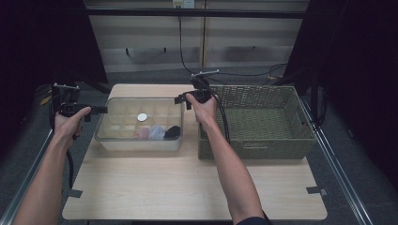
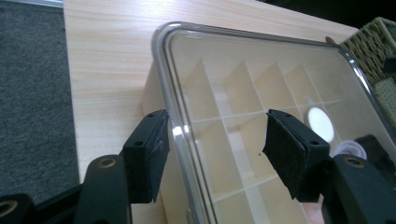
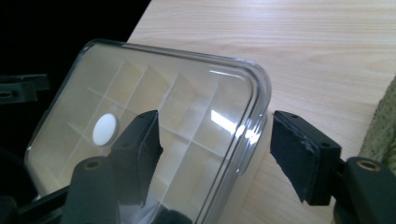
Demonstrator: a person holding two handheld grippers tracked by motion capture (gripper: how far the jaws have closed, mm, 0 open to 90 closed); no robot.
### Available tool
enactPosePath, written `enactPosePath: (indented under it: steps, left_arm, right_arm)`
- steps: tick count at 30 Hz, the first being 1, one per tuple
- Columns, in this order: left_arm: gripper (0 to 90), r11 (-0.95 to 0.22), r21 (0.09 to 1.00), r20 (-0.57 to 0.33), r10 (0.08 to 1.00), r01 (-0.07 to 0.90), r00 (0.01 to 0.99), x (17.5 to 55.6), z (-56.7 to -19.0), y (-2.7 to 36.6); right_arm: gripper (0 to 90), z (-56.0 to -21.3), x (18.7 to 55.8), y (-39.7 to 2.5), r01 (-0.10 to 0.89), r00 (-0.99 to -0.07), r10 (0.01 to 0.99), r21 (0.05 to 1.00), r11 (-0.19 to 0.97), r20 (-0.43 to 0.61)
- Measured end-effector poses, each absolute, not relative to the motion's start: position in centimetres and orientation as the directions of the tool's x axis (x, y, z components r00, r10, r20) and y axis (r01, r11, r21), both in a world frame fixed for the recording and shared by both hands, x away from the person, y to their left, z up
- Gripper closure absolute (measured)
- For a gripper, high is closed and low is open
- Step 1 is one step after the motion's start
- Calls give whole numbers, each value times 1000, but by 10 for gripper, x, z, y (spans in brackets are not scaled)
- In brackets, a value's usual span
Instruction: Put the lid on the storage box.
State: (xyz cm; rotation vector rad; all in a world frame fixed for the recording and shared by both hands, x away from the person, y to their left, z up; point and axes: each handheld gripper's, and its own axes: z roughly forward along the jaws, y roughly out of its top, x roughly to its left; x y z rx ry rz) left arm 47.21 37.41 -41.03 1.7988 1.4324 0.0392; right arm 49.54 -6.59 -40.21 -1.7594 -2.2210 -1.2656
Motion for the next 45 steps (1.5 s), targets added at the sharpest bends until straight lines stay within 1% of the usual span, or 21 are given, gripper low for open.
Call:
enactPosePath:
  steps: [3, 5, 6, 10, 11, 18, 25, 28, 33, 40, 42, 45]
  left_arm:
    - [365, -48, 607, -426, 823, 793, 376, 467, -409, 371]
    - [325, -24, 616, -434, 824, 787, 365, 462, -409, 371]
    - [324, -21, 616, -436, 824, 788, 363, 461, -409, 371]
    - [287, -38, 627, -434, 813, 778, 389, 454, -409, 370]
    - [294, -62, 631, -418, 812, 773, 407, 452, -408, 370]
    - [319, -80, 657, -394, 811, 749, 432, 435, -404, 364]
    - [347, -73, 658, -384, 823, 750, 418, 415, -407, 363]
    - [345, -65, 661, -387, 824, 747, 413, 408, -408, 362]
    - [342, -107, 671, -356, 822, 734, 445, 395, -405, 355]
    - [342, -132, 692, -334, 813, 710, 476, 379, -398, 349]
    - [341, -134, 700, -325, 814, 701, 481, 375, -396, 349]
    - [339, -119, 713, -336, 807, 691, 485, 367, -394, 350]
  right_arm:
    - [308, -401, 490, -67, 813, -386, 784, 581, 40, 487]
    - [300, -401, 486, -67, 802, -406, 776, 596, 49, 482]
    - [295, -401, 484, -68, 802, -408, 775, 596, 50, 483]
    - [274, -400, 477, -69, 787, -435, 766, 613, 68, 474]
    - [274, -399, 475, -69, 784, -441, 763, 617, 70, 473]
    - [261, -396, 463, -65, 760, -477, 746, 644, 86, 464]
    - [259, -389, 447, -59, 740, -524, 716, 663, 114, 461]
    - [260, -387, 440, -57, 728, -541, 707, 675, 122, 455]
    - [260, -383, 428, -55, 713, -567, 694, 686, 144, 443]
    - [269, -384, 415, -54, 705, -596, 656, 692, 152, 463]
    - [268, -383, 411, -55, 702, -601, 648, 697, 146, 468]
    - [270, -382, 405, -58, 697, -609, 639, 702, 149, 469]
